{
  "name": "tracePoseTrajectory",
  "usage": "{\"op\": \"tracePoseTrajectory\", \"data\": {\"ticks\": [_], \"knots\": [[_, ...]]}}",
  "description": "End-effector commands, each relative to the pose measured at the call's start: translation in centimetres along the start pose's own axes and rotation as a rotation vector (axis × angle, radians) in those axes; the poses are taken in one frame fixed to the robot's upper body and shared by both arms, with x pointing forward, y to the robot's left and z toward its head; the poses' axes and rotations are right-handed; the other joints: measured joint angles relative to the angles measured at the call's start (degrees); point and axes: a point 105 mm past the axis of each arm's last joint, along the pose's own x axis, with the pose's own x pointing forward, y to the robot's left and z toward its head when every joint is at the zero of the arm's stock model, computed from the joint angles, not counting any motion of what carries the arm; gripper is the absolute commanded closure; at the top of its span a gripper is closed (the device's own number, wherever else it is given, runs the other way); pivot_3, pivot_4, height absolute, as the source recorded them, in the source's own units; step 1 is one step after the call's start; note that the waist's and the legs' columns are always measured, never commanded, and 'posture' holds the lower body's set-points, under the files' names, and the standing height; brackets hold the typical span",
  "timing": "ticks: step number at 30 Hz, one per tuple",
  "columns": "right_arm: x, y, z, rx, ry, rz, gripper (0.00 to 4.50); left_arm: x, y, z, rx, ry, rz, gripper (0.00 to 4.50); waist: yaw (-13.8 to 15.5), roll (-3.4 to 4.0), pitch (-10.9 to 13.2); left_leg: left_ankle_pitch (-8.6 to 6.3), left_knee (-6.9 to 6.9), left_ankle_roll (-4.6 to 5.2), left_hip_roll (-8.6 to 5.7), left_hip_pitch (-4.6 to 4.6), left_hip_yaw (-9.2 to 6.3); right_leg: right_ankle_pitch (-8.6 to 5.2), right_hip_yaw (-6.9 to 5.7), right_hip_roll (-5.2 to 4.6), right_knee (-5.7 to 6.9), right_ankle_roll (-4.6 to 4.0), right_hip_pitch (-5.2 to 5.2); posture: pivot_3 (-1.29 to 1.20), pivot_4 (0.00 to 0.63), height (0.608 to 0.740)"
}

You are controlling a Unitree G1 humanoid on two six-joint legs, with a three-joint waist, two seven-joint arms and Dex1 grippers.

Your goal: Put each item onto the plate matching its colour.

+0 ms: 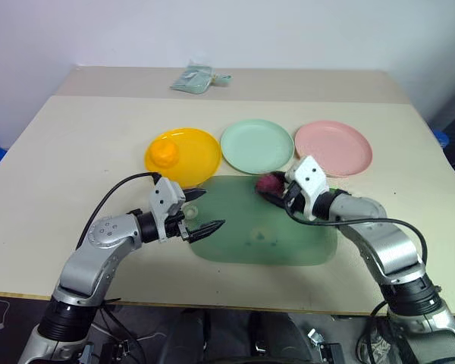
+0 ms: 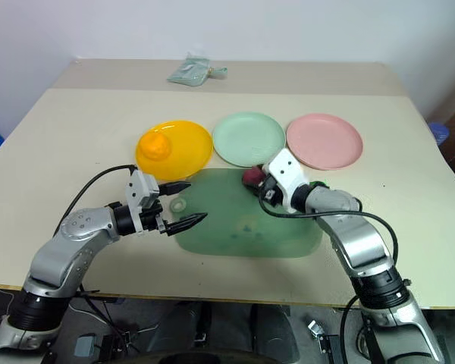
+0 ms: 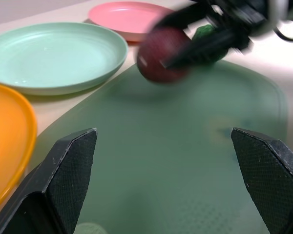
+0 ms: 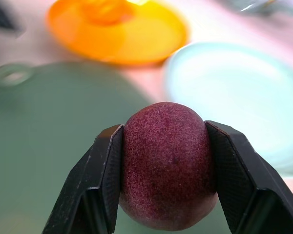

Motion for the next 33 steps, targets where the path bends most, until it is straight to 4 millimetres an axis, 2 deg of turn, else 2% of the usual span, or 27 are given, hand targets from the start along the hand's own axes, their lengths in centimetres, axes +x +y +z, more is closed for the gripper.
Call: {"op": "tracePoseTrajectory", "data": {"ticks": [1,2,5,10,12,14,15,16,18,21,23,25,27,30,33], "knots": [[-0.5,-4.0,2.4,-0.046,-0.073,-0.158,2.46,0.5,-0.6,1.1,0.043,-0.038,-0.036,0.0,-0.01,0.0,0.0,0.0,0.0,0.0,0.0,0.0,0.0,0.0,0.0,0.0,0.0,0.0,0.0,0.0,0.15,0.74],[-0.4,-6.2,2.0,-0.042,-0.038,-0.253,2.46,0.6,-0.9,1.0,0.042,-0.041,-0.047,0.0,-0.01,0.0,0.0,0.0,0.0,0.0,0.0,0.0,0.0,0.0,0.0,0.0,0.0,0.0,0.0,0.0,0.15,0.74],[-0.4,-10.3,0.3,-0.031,0.07,-0.424,2.46,0.9,-1.4,0.9,0.041,-0.049,-0.072,0.0,-0.17,0.0,0.0,0.01,0.0,0.0,0.0,0.01,0.05,0.0,0.01,0.0,0.02,0.0,-0.01,0.0,0.15,0.74],[0.3,-13.6,-2.3,0.014,0.159,-0.541,2.46,1.2,-2.0,0.6,0.039,-0.055,-0.085,0.0,-0.22,0.0,0.0,0.01,-0.05,0.0,0.0,-0.02,0.09,0.0,0.02,0.0,-0.01,0.0,-0.05,0.0,0.15,0.74],[0.6,-14.0,-2.5,0.032,0.15,-0.547,1.46,1.2,-2.1,0.4,0.038,-0.058,-0.083,0.0,-0.39,0.01,0.01,0.01,-0.05,0.0,0.0,-0.03,0.12,0.0,0.04,0.0,-0.01,0.0,-0.07,0.0,0.15,0.74],[0.5,-14.3,-2.3,0.004,0.134,-0.558,0.68,1.2,-2.2,0.3,0.04,-0.061,-0.075,0.0,-0.68,0.04,0.02,0.01,-0.06,0.0,0.02,-0.02,0.12,0.0,0.04,0.02,0.0,0.0,-0.08,0.0,0.15,0.74],[0.4,-14.4,-2.2,-0.008,0.127,-0.562,0.06,1.2,-2.2,0.3,0.041,-0.062,-0.072,0.0,-0.93,0.05,0.03,0.01,-0.06,0.0,0.02,-0.03,0.12,0.0,0.04,0.02,0.01,0.0,-0.09,0.0,0.15,0.74],[0.1,-14.4,-1.5,-0.035,0.098,-0.565,0.02,1.1,-2.1,0.2,0.041,-0.061,-0.064,0.0,-1.09,0.05,0.03,0.01,-0.06,0.0,0.02,-0.03,0.12,0.0,0.04,0.02,0.02,0.0,-0.08,0.0,0.15,0.74],[-0.4,-14.3,-0.6,-0.057,0.044,-0.548,0.02,0.9,-2.0,0.1,0.039,-0.06,-0.051,0.0,-1.22,0.05,0.03,0.01,-0.06,0.0,0.02,-0.03,0.12,0.0,0.05,0.01,0.02,0.0,-0.08,0.0,0.15,0.74],[-2.6,-12.2,1.5,-0.02,-0.092,-0.385,0.02,0.4,-1.5,-0.4,0.041,-0.05,-0.022,0.0,-0.78,0.05,0.03,0.0,-0.07,0.01,0.03,-0.03,0.09,0.0,0.04,0.02,0.01,0.0,-0.07,0.0,0.15,0.74],[-4.3,-10.5,1.6,0.019,-0.11,-0.276,0.02,0.2,-1.4,-0.6,0.041,-0.045,-0.02,0.0,-0.43,0.05,0.03,-0.03,-0.08,0.06,0.03,-0.04,0.08,0.0,0.04,0.01,-0.03,0.0,-0.04,0.0,0.15,0.74],[-6.6,-7.4,0.7,0.028,-0.068,-0.107,0.02,0.0,-1.2,-0.6,0.043,-0.042,-0.021,0.0,0.28,0.06,0.03,-0.04,-0.05,0.08,0.02,-0.04,0.1,0.01,0.04,-0.02,-0.04,0.02,-0.02,0.0,0.15,0.74],[-8.2,-5.6,-0.5,0.041,-0.003,-0.02,0.02,-0.1,-1.0,-0.6,0.048,-0.041,-0.026,0.0,0.3,0.07,0.03,-0.1,-0.06,0.17,0.02,0.0,0.02,0.01,0.04,-0.02,-0.12,0.01,0.1,0.0,0.15,0.74],[-9.6,-5.1,-3.0,0.053,0.117,-0.027,0.02,0.0,-1.0,-0.6,0.056,-0.039,-0.054,0.0,-0.15,0.07,0.03,-0.1,-0.02,0.18,0.01,0.03,0.06,0.02,0.1,-0.03,-0.15,0.04,0.13,0.0,0.15,0.74],[-9.9,-4.3,-4.9,0.04,0.202,-0.015,0.02,0.3,-1.2,-0.4,0.057,-0.044,-0.082,0.0,-0.39,0.1,0.02,-0.1,-0.01,0.19,0.02,0.11,0.11,0.03,0.18,0.01,-0.09,0.05,0.12,0.0,0.15,0.74]]}}
